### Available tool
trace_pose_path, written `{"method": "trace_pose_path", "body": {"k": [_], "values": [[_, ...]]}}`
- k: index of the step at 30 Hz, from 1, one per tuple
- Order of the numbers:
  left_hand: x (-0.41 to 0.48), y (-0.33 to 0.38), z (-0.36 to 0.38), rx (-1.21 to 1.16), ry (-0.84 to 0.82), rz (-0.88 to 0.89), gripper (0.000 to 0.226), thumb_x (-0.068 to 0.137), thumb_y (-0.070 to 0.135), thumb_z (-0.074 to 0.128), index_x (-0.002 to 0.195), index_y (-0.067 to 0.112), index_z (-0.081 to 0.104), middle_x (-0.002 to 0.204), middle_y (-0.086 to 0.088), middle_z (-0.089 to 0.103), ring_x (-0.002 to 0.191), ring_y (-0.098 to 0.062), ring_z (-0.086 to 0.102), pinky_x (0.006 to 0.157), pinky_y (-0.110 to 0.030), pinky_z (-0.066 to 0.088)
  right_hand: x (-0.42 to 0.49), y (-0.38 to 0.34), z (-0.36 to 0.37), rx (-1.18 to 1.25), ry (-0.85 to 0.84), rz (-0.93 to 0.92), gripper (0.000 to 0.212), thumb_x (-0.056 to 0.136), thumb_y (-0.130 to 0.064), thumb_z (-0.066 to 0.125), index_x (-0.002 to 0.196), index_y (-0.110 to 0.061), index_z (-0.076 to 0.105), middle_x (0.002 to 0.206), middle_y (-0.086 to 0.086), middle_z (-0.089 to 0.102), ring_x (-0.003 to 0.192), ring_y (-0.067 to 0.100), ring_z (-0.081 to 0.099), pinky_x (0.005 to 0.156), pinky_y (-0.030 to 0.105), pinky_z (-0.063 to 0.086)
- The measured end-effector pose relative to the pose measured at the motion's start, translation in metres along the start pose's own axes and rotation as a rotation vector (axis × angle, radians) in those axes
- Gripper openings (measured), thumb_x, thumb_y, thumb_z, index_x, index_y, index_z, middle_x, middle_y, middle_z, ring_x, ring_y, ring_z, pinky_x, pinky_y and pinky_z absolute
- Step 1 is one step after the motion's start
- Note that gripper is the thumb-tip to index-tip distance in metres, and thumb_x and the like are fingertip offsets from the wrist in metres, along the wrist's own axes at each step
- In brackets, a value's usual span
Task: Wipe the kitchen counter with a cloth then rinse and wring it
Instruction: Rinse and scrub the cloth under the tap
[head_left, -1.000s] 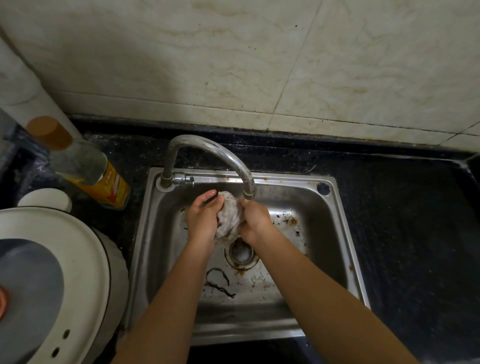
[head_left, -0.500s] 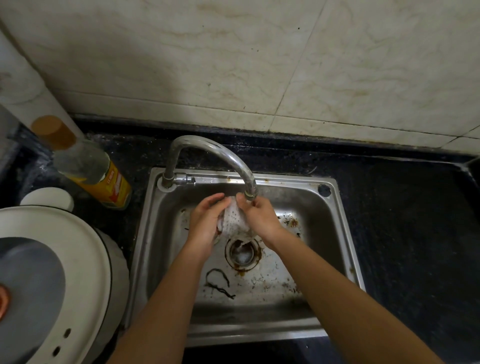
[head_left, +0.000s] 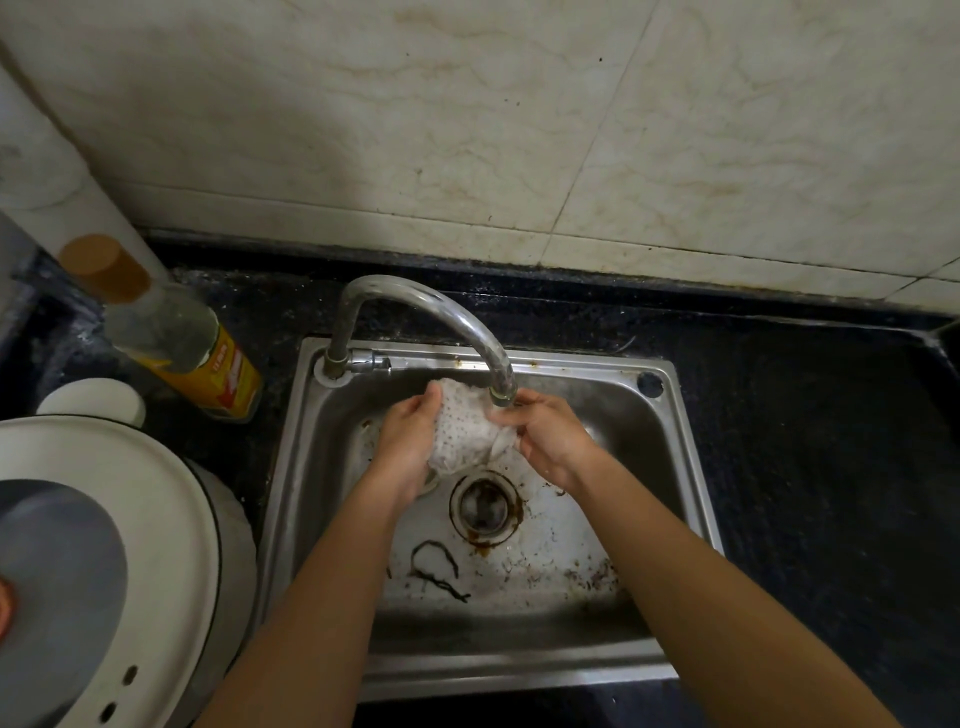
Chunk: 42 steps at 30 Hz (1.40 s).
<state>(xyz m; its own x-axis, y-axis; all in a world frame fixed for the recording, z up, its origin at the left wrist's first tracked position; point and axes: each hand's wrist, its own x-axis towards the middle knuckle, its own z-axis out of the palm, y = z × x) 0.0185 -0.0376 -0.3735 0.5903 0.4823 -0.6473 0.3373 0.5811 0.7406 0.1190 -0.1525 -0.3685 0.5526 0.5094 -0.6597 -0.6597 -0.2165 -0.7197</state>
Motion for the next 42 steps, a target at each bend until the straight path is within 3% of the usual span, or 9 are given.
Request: {"method": "trace_pose_path", "body": {"k": [5,13,16,23,28,31,36,39,42], "values": [[0.004,0.002,-0.005,0.068,0.031,-0.018,0.048,0.092,0.054,0.047,0.114,0.015,0.062,0.110,-0.007,0.068,0.101,-0.023,0.065,0.091,-0.041,0.052,0.006,0.000,0.001,0.057,0.099,-0.052,0.023,0.093,0.006,0.049,0.110,0.004,0.064,0.100,0.015,0.071,0.084,0.021,0.070,0.068,0.026,0.058],[0.001,-0.006,-0.007,0.075,-0.042,0.063,0.026,0.087,0.020,0.065,0.112,0.015,0.063,0.103,-0.008,0.071,0.092,-0.024,0.069,0.074,-0.034,0.058,-0.005,0.005,-0.004,0.105,-0.027,-0.016,0.039,0.079,0.013,0.061,0.118,0.005,0.060,0.114,0.020,0.067,0.100,0.032,0.067,0.078,0.037,0.058],[-0.003,-0.008,0.002,0.067,-0.038,0.116,0.018,0.089,0.024,0.063,0.104,0.014,0.068,0.092,-0.005,0.073,0.084,-0.020,0.071,0.065,-0.027,0.057,-0.008,0.007,-0.005,0.061,-0.065,-0.011,0.038,0.080,0.008,0.066,0.117,0.006,0.060,0.112,0.020,0.067,0.101,0.031,0.067,0.087,0.040,0.055],[0.001,-0.021,0.026,0.239,0.124,0.135,0.033,0.096,0.046,0.043,0.095,0.020,0.063,0.088,-0.002,0.069,0.083,-0.017,0.066,0.078,-0.034,0.055,-0.006,0.009,0.008,-0.107,0.033,-0.054,0.021,0.097,-0.009,0.051,0.109,0.002,0.063,0.103,0.021,0.070,0.096,0.028,0.069,0.087,0.039,0.056],[-0.006,-0.017,0.031,0.292,0.183,0.146,0.054,0.094,0.056,0.040,0.070,0.011,0.058,0.053,0.005,0.050,0.050,-0.009,0.049,0.050,-0.022,0.037,-0.003,0.012,0.020,-0.351,0.151,-0.095,0.027,0.101,-0.022,0.043,0.106,-0.003,0.061,0.080,0.012,0.067,0.067,0.019,0.062,0.070,0.037,0.054],[-0.003,-0.016,0.025,0.269,0.182,0.143,0.045,0.094,0.050,0.045,0.076,0.013,0.062,0.069,0.000,0.065,0.066,-0.015,0.063,0.062,-0.029,0.050,-0.001,0.010,0.019,-0.190,0.149,-0.076,0.020,0.098,-0.012,0.050,0.104,0.002,0.063,0.096,0.022,0.067,0.084,0.029,0.065,0.087,0.049,0.053],[0.002,-0.019,0.013,0.256,0.119,0.152,0.030,0.095,0.036,0.051,0.092,0.011,0.067,0.084,-0.008,0.072,0.081,-0.022,0.069,0.072,-0.036,0.057,-0.010,0.005,0.010,-0.067,-0.097,-0.061,0.012,0.087,-0.004,0.064,0.098,-0.002,0.068,0.096,0.014,0.072,0.091,0.025,0.070,0.079,0.034,0.058],[0.000,-0.016,0.006,0.177,0.079,0.125,0.021,0.091,0.028,0.061,0.093,0.009,0.071,0.083,-0.009,0.074,0.076,-0.020,0.071,0.067,-0.033,0.059,-0.008,0.002,0.005,-0.118,-0.109,-0.037,0.023,0.084,0.005,0.062,0.107,0.005,0.066,0.104,0.019,0.070,0.098,0.030,0.068,0.089,0.039,0.055],[-0.005,-0.012,0.004,0.122,0.020,0.103,0.013,0.088,0.017,0.066,0.095,0.009,0.072,0.086,-0.008,0.074,0.080,-0.021,0.072,0.067,-0.030,0.058,-0.007,0.002,0.007,-0.273,-0.031,-0.064,0.022,0.089,-0.013,0.065,0.104,0.003,0.066,0.101,0.019,0.071,0.095,0.031,0.070,0.092,0.048,0.053]]}}
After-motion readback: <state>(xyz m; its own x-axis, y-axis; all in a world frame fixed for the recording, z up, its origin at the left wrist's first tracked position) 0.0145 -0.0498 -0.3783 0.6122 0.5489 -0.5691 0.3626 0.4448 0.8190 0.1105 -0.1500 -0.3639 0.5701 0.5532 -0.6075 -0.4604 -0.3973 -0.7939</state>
